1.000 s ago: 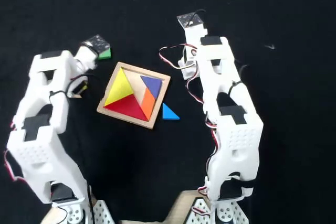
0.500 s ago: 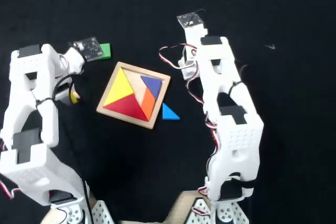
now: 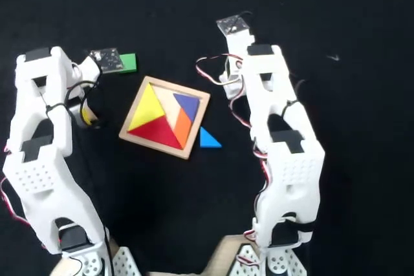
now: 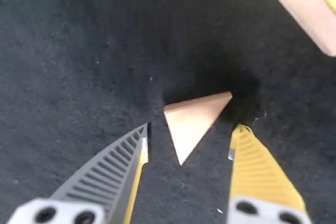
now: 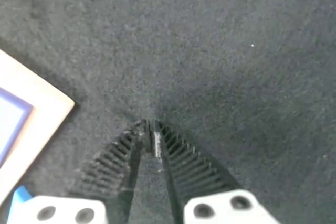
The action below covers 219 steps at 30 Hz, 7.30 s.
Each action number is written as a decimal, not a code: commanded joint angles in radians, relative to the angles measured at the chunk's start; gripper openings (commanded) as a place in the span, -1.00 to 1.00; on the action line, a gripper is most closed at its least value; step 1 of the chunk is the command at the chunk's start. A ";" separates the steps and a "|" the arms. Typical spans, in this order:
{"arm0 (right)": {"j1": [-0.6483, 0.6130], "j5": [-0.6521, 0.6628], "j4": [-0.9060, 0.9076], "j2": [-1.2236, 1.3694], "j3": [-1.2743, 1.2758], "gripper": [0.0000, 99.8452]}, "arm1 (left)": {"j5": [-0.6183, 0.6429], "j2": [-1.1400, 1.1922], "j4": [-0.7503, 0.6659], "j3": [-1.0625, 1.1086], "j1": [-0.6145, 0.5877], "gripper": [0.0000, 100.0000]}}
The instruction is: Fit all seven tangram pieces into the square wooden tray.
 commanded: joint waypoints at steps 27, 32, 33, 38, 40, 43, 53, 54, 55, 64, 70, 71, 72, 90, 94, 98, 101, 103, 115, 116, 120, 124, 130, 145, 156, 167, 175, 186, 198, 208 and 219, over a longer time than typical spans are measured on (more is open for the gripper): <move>-0.011 0.008 -0.009 -0.005 -0.027 -0.98 | -0.115 0.112 0.178 -0.197 0.044 -0.79; -0.011 0.008 -0.009 -0.007 -0.027 -0.98 | 0.006 0.117 0.213 -0.191 0.038 -0.79; -0.011 0.008 -0.009 -0.007 -0.027 -0.98 | 0.048 0.117 0.219 -0.191 0.042 -0.79; -0.011 0.008 -0.009 -0.007 -0.027 -0.98 | 0.327 0.106 0.250 -0.205 0.091 -0.79; -0.011 0.008 -0.009 -0.007 -0.027 -0.98 | 0.502 0.106 0.313 -0.251 0.116 -0.79; -0.011 0.008 -0.009 -0.007 -0.027 -0.98 | 0.649 0.110 0.430 -0.361 0.128 -0.79; -0.011 0.008 -0.009 -0.007 -0.027 -0.98 | 0.331 0.120 0.267 -0.394 0.122 -0.50; -0.011 0.008 -0.009 -0.007 -0.027 -0.98 | 0.273 0.120 0.252 -0.363 0.127 -0.50; -0.011 0.008 -0.009 -0.007 -0.027 -0.98 | 0.209 0.120 0.252 -0.335 0.130 -0.50; -0.011 0.009 -0.009 -0.007 -0.027 -0.98 | -0.002 0.118 0.199 -0.242 0.151 -0.50; -0.011 0.009 -0.009 -0.005 -0.027 -0.98 | -0.003 0.160 0.152 -0.234 0.183 -0.50; -0.011 0.009 -0.009 -0.005 -0.027 -0.98 | -0.005 0.176 0.152 -0.234 0.188 -0.50; -0.011 0.009 -0.009 -0.005 -0.027 -0.98 | -0.005 0.193 0.150 -0.234 0.189 -0.50; -0.011 0.009 -0.009 -0.005 -0.027 -0.98 | -0.081 0.230 0.155 -0.234 0.137 -0.51; -0.011 0.009 -0.011 -0.004 -0.027 -0.98 | -0.083 0.230 0.172 -0.265 0.110 -0.51; -0.012 0.009 -0.011 -0.004 -0.027 -0.98 | -0.104 0.239 0.276 -0.354 0.096 -0.51; -0.012 0.009 -0.011 -0.004 -0.027 -0.98 | -0.115 0.244 0.307 -0.381 0.102 -0.51; -0.012 0.009 -0.011 -0.004 -0.027 -0.98 | -0.115 0.247 0.307 -0.381 0.113 -0.51; -0.012 0.009 -0.011 -0.004 -0.027 -0.98 | -0.115 0.285 0.281 -0.395 0.156 -0.51; -0.012 0.009 -0.011 -0.004 -0.027 -0.98 | -0.114 0.285 0.270 -0.403 0.160 -0.50; -0.012 0.009 -0.011 -0.004 -0.027 -0.98 | -0.061 0.296 0.262 -0.450 0.171 -0.50; -0.012 0.009 -0.011 -0.004 -0.027 -0.98 | -0.060 0.296 0.265 -0.464 0.171 -0.50; -0.012 0.009 -0.011 -0.004 -0.027 -0.98 | -0.107 0.298 0.267 -0.423 0.166 -0.51; -0.012 0.009 -0.011 -0.004 -0.027 -0.98 | -0.133 0.298 0.267 -0.415 0.162 -0.75; -0.012 0.009 -0.011 -0.004 -0.027 -0.98 | -0.129 0.285 0.465 -0.539 0.176 -0.75; -0.009 0.009 -0.009 -0.010 -0.027 -0.98 | 0.180 0.121 0.494 -0.565 0.219 -0.75; 0.074 0.000 0.101 -0.094 -0.065 -0.98 | 0.750 -0.279 0.485 -0.262 0.429 -0.75; 0.462 0.003 0.074 -0.228 0.160 -0.98 | 1.412 -0.258 0.118 0.019 0.682 -0.75; 0.442 0.008 -0.158 -0.269 0.412 -0.98 | 1.338 0.015 0.106 -0.151 0.634 -0.75; 0.440 0.008 -0.215 -0.271 0.440 -0.98 | 1.326 0.100 0.183 -0.305 0.587 -0.75; 0.436 0.008 -0.216 -0.271 0.440 -0.98 | 1.327 0.095 0.181 -0.246 0.587 -0.53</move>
